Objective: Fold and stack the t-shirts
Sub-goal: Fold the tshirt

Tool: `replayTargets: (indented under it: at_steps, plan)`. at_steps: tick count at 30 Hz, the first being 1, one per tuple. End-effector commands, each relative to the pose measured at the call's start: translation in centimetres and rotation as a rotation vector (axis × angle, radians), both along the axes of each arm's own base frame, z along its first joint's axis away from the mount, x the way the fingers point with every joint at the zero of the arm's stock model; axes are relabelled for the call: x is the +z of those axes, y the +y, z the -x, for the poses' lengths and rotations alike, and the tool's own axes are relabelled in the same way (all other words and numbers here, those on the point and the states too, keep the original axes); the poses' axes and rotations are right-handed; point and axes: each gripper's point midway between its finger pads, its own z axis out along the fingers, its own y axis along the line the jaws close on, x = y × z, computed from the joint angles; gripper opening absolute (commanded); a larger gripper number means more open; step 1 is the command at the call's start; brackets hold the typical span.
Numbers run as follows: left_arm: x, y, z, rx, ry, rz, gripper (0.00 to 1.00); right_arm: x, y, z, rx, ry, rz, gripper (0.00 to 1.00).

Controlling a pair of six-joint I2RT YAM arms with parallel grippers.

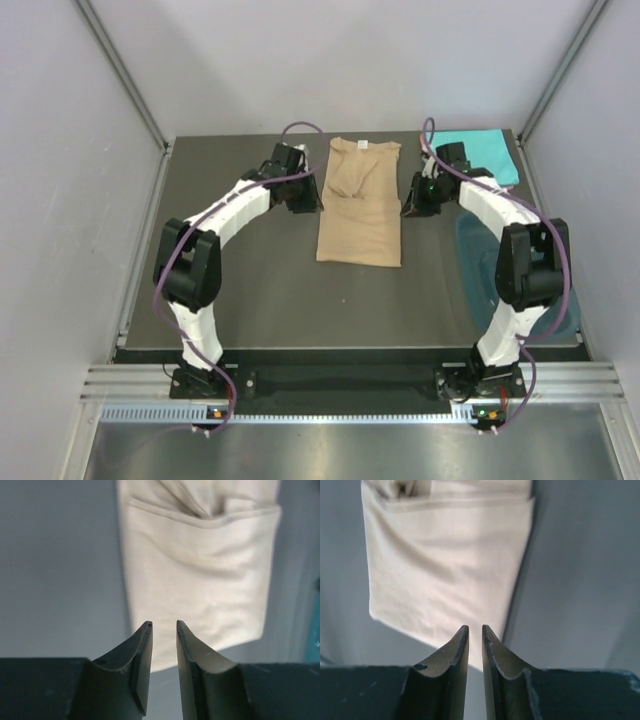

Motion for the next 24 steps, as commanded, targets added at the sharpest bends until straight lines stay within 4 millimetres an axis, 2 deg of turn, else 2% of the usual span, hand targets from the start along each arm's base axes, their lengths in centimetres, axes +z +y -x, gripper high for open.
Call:
replayTargets:
  at_steps: [1,2,3,4,5,6,9,11,12,15,17,20,23,24]
  plan:
    - [-0.1,-2.7,3.1,-0.085,-0.002,0.107,0.31,-0.9,2.3,2.9,0.050,0.031,0.006,0.17]
    - [-0.5,-3.1,3.4,-0.091,0.002,0.126,0.31,-2.1,2.8,4.2,0.072,0.061,0.009,0.17]
    - [-2.0,-3.2,4.5,-0.100,0.039,0.120,0.30,-2.7,3.0,4.6,0.080,0.069,0.013,0.17]
    - [-2.8,-3.4,5.1,-0.105,0.056,0.122,0.30,-3.1,3.4,4.9,0.089,0.068,0.014,0.17]
    - [-3.4,-3.5,5.4,-0.108,0.063,0.127,0.29,-4.2,3.3,5.7,0.092,0.091,0.019,0.16]
    - [-4.9,-3.4,6.5,-0.112,0.098,0.113,0.29,-4.6,3.4,6.0,0.098,0.094,0.021,0.16]
    - [-6.7,-3.1,7.4,-0.096,0.118,0.096,0.28,-6.5,2.9,7.0,0.096,0.131,0.046,0.15]
    - [-8.2,-2.2,8.3,-0.075,0.139,0.051,0.28,-7.7,2.3,7.7,0.091,0.151,0.080,0.15]
    - [-9.3,-1.1,8.7,-0.045,0.156,-0.004,0.28,-8.1,1.9,7.9,0.084,0.159,0.100,0.14]
    - [-10.3,0.5,9.0,-0.018,0.165,-0.081,0.27,-9.3,0.9,8.5,0.081,0.183,0.149,0.13]
    - [-10.5,1.0,9.0,-0.011,0.165,-0.109,0.27,-9.9,0.6,8.9,0.082,0.199,0.163,0.13]
    - [-10.2,1.9,8.9,0.011,0.164,-0.151,0.26,-9.7,0.6,8.8,0.087,0.189,0.164,0.13]
    - [-8.6,1.7,8.5,0.010,0.151,-0.152,0.26,-8.5,0.9,8.3,0.092,0.163,0.148,0.13]
    - [-7.1,1.1,8.0,0.004,0.125,-0.125,0.27,-8.1,1.0,8.2,0.090,0.158,0.143,0.13]
